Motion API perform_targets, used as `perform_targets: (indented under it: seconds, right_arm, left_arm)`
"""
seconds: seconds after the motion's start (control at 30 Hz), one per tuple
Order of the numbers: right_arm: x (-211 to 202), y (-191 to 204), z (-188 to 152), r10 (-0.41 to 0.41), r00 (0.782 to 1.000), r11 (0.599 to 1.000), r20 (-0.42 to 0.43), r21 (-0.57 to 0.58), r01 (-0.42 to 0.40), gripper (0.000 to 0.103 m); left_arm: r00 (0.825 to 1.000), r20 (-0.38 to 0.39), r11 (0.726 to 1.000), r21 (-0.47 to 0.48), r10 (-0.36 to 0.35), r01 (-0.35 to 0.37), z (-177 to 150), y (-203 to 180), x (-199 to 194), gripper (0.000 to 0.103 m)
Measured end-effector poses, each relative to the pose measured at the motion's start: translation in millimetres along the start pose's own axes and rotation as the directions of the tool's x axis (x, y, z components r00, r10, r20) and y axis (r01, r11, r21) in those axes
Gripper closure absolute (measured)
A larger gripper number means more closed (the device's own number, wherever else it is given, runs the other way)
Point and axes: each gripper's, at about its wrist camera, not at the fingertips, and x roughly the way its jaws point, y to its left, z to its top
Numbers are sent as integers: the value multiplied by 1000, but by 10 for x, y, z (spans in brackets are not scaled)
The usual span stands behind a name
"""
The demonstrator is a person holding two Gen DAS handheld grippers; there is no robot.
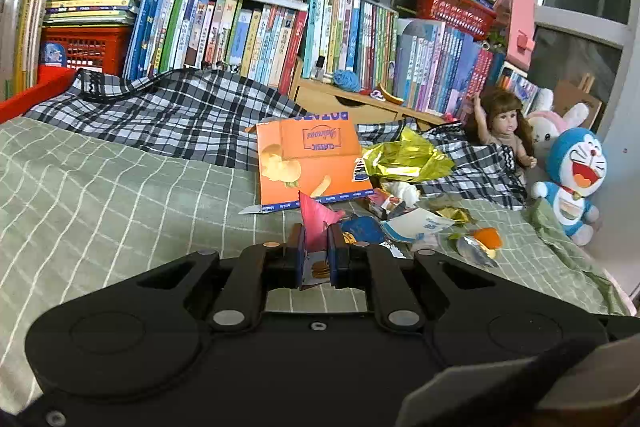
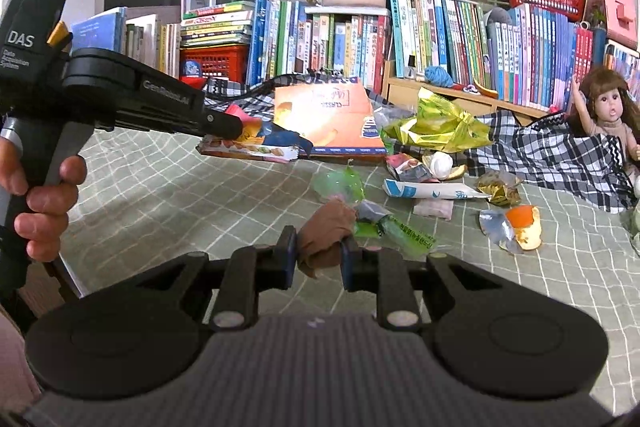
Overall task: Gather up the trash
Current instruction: 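Carry the packet and cloth down over the bed edge into the black bin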
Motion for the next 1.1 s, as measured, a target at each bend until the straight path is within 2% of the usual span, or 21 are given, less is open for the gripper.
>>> perform_targets:
  seconds: [0.3,0.53,0.8,1.1]
  right_arm:
    - [-332,196,-123,54,999,998,3,-16,-54,75]
    - [-577,238,-313,95,995,995,-20,5,-95,74]
    - [-776,255,-618,113,991,993,-74,35,-111,74]
    - [-785,401,-1032,137,978,990,-157,46,-131,74]
  left_arm:
    - [1000,14,997,72,-18,17,-237,-67,-735,92]
    - [1000,-16,998,59,11,-11,-543,-56,-1182,92]
    - [997,-75,999,24,36,-34,-1012,5,-1445,92]
    - [986,-162,999,22,48,-45,-1657,4,-1585,92]
